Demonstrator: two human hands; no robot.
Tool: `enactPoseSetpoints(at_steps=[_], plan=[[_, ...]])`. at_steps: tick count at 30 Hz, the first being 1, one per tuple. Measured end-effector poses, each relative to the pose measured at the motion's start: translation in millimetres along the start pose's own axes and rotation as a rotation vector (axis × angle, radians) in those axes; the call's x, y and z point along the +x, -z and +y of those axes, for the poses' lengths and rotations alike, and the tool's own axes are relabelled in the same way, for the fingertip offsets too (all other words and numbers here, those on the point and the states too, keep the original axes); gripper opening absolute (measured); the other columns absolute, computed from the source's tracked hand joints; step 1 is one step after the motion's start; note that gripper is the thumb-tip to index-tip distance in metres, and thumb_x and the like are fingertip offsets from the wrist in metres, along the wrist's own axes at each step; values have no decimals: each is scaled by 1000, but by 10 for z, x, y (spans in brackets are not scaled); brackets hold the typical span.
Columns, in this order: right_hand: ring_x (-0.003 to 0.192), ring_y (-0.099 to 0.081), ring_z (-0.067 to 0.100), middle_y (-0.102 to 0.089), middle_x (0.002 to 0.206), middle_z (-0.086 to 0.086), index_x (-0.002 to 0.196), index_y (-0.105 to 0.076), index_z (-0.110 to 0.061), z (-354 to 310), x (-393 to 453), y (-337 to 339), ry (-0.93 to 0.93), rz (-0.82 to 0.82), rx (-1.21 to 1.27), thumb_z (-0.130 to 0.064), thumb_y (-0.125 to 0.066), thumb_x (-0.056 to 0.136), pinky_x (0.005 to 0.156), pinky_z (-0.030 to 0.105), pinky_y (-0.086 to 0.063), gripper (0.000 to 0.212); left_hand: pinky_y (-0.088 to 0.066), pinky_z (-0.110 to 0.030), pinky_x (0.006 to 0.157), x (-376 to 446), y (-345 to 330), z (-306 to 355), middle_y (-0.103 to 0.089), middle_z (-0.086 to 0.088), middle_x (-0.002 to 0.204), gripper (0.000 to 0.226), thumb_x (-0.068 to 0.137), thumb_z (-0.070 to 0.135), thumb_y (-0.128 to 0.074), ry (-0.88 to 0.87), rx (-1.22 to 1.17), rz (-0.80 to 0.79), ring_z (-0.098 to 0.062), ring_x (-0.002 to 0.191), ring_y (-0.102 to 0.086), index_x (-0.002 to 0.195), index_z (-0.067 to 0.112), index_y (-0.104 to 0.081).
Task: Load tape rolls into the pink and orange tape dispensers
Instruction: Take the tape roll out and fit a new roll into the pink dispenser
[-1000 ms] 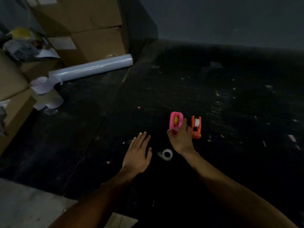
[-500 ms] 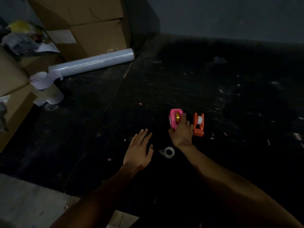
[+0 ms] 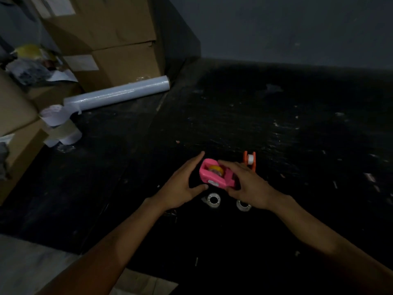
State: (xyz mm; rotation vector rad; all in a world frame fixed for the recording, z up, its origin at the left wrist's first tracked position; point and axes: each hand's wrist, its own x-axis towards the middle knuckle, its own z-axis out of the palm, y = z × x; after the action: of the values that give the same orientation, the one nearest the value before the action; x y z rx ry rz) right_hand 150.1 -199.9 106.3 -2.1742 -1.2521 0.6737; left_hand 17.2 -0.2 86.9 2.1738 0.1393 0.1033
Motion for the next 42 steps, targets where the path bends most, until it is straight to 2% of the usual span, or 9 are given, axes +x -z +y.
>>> enactPoseSetpoints(at_steps=[4, 10, 14, 19, 26, 31, 36, 39, 42], plan=[[114, -44, 9, -47, 135, -3, 148, -23, -32, -62, -124, -187, 94, -26, -5, -23, -68, 85, 101, 22, -37, 79, -35, -27, 113, -157, 12, 29, -46, 3, 142, 80, 81, 23, -75, -18, 64, -66, -2, 127, -46, 147, 29, -30], [111, -49, 9, -56, 124, -7, 139, -46, -34, -166, -238, -565, 114, 197, 14, -57, -54, 85, 97, 34, -46, 59, -44, -35, 107, -455, -43, -43, -52, 12, 133, 74, 76, 25, -80, 27, 11, -13, 0, 120, -52, 139, 37, -43], [98, -54, 16, -63, 110, -5, 120, -65, -27, -219, -276, -799, 184, 435, -104, -44, -59, 87, 81, 35, -45, 38, -45, -35, 106, -599, -156, -82, -54, 10, 131, 73, 75, 24, -81, 24, 44, 53, 0, 119, -52, 138, 34, -44], [91, -55, 18, -64, 99, -5, 106, -71, -25, -282, -282, -956, 155, 448, -68, -34, -65, 87, 75, 36, -41, 22, -44, -35, 107, -719, -242, -188, -54, 9, 132, 72, 75, 26, -80, 71, 45, 21, -1, 121, -52, 138, 32, -45], [96, -61, 6, -69, 96, -13, 95, -71, -23, -325, -343, -867, -55, 494, 484, -28, -70, 85, 84, 20, -45, 11, -44, -17, 101, -864, -248, -368, -57, 1, 130, 70, 75, 14, -81, 136, -6, 59, -1, 116, -55, 135, 26, -48], [74, -64, -9, -71, 85, -5, 88, -71, -14, -239, -416, -814, -252, 558, 796, -16, -70, 85, 69, 6, -47, 4, -46, -36, 105, -988, -157, -583, -59, 5, 129, 71, 74, 19, -82, 181, 22, 69, -4, 117, -57, 135, 29, -47], [77, -65, 14, -70, 81, 6, 86, -69, -20, -120, -459, -851, -427, 536, 928, -26, -70, 85, 68, 24, -50, 7, -40, -40, 110, -1008, -40, -605, -52, 3, 137, 79, 75, 20, -81, 215, 49, -13, -7, 124, -51, 140, 35, -39], [76, -65, 14, -70, 83, 9, 93, -70, -12, -109, -476, -859, -445, 522, 1009, -24, -70, 85, 69, 25, -50, 15, -31, -34, 115, -929, 101, -515, -39, 2, 146, 90, 73, 29, -82, 211, 132, -93, -11, 134, -39, 144, 38, -29], [78, -64, 16, -70, 85, 10, 95, -69, -11, -148, -468, -845, -454, 462, 1119, -21, -70, 85, 72, 27, -49, 14, -36, -32, 110, -833, 164, -341, -44, 5, 140, 76, 78, 30, -77, 171, 189, 25, -10, 130, -43, 139, 47, -34]])
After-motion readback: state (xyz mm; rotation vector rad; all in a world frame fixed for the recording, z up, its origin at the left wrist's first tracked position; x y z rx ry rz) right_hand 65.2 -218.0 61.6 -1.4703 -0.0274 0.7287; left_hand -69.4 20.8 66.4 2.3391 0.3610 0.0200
